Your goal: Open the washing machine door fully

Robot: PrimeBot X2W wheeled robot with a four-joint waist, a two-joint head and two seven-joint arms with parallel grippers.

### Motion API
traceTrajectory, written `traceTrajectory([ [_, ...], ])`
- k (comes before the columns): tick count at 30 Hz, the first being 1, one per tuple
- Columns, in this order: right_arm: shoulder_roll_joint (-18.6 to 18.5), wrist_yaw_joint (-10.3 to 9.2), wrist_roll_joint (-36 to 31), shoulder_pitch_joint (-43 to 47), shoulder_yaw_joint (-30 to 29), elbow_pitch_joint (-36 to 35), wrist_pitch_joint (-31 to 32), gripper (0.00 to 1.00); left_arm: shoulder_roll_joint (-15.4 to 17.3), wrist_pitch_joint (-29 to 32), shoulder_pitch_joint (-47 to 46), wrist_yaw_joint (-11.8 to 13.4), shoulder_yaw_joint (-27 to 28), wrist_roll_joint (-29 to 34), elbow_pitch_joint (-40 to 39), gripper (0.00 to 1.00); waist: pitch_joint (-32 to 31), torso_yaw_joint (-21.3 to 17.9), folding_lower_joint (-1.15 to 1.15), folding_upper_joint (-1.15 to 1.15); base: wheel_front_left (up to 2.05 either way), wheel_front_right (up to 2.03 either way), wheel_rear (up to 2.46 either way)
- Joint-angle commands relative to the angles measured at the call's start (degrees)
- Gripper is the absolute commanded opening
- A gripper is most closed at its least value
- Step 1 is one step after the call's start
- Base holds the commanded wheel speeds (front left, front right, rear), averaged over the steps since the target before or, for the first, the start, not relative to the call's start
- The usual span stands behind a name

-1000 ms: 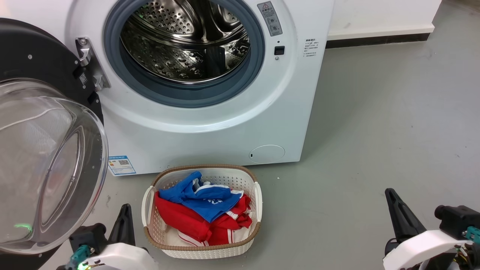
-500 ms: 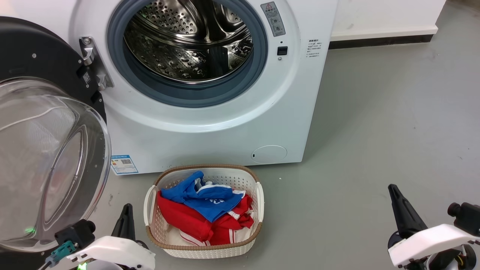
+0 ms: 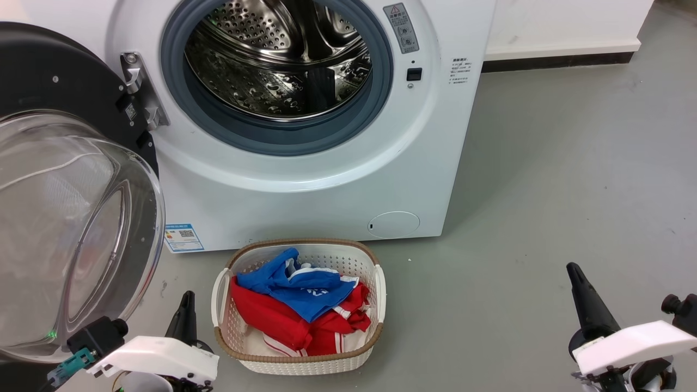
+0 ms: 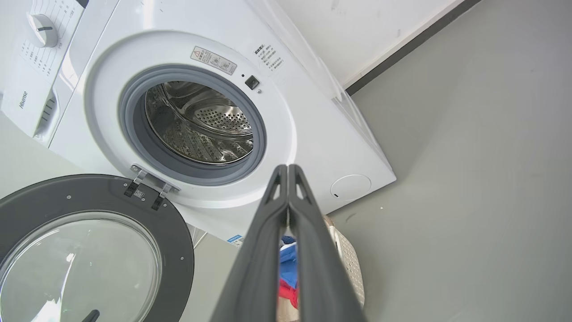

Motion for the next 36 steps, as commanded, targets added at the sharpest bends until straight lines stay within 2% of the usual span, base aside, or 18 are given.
traceTrajectory([
  [1,0.08,0.01,1.96,-1.48,-0.36,-0.26,0.27,0.0,0.01,0.31,-1.7,-0.72,0.81,-1.61,-0.44,0.0,-0.01,0.05,0.0,0.0,0.0,0.0,0.0],
  [36,1.56,0.01,24.24,-3.75,-2.39,2.9,2.38,0.0,-4.25,5.56,-3.37,-7.19,6.83,-20.83,0.9,0.0,-0.18,1.24,0.0,0.0,0.0,0.0,0.0],
])
